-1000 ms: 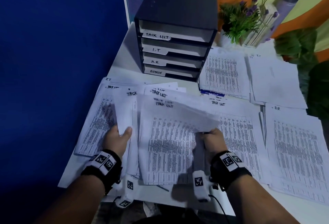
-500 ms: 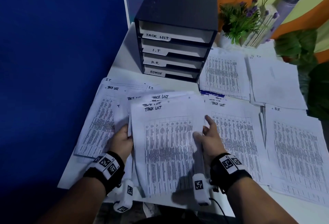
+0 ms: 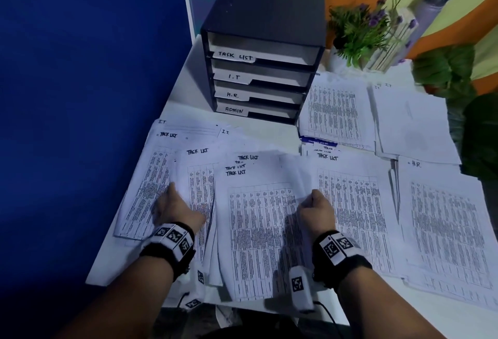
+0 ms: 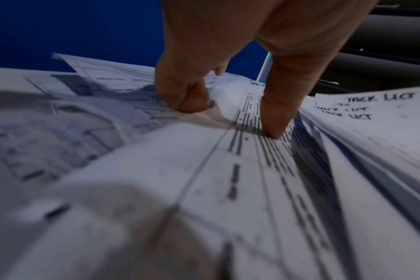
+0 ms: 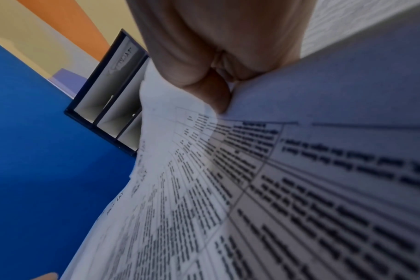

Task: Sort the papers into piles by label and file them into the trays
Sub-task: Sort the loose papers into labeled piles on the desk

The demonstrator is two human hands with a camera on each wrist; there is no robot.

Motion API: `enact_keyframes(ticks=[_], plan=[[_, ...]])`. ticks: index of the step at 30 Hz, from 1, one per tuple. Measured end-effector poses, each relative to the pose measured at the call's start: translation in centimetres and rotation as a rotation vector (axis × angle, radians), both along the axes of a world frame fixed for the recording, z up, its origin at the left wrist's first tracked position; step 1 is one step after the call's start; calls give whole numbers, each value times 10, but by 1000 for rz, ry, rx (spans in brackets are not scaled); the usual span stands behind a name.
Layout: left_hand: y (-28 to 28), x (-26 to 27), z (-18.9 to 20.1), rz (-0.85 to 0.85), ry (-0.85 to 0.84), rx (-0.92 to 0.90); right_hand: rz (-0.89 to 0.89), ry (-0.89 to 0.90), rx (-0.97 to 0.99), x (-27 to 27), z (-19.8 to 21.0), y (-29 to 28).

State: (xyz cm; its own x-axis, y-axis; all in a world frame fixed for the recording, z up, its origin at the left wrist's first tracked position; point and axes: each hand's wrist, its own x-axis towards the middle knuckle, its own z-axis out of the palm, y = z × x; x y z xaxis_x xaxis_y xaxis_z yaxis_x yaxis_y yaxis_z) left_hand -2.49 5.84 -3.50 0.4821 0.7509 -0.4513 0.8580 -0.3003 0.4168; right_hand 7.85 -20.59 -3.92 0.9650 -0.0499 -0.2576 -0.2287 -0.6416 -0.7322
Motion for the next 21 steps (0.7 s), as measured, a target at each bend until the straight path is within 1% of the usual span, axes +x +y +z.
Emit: enact_keyframes(ticks=[3, 6, 8, 10, 13, 15, 18, 21], plan=[[8, 3, -3, 48, 24, -76, 11, 48, 24, -2, -6, 0], [11, 4, -4, -42, 32, -19, 1, 117, 149, -4, -2, -3], [9, 3, -1, -32, -47, -17, -16, 165, 261, -7, 5, -4], [4, 1, 1, 1, -171, -81, -36, 212, 378, -8, 13, -5], [-2, -5, 13, 62, -336, -168, -58, 215, 503, -5, 24, -6], [-6, -7, 24, 62, -431, -209, -80, 216, 596, -3, 32, -5], [-6, -7, 30, 57, -474, -330, -73, 219, 737, 1, 39, -3], [-8, -5, 29, 37, -519, -387, -92, 244, 782, 4, 41, -1]])
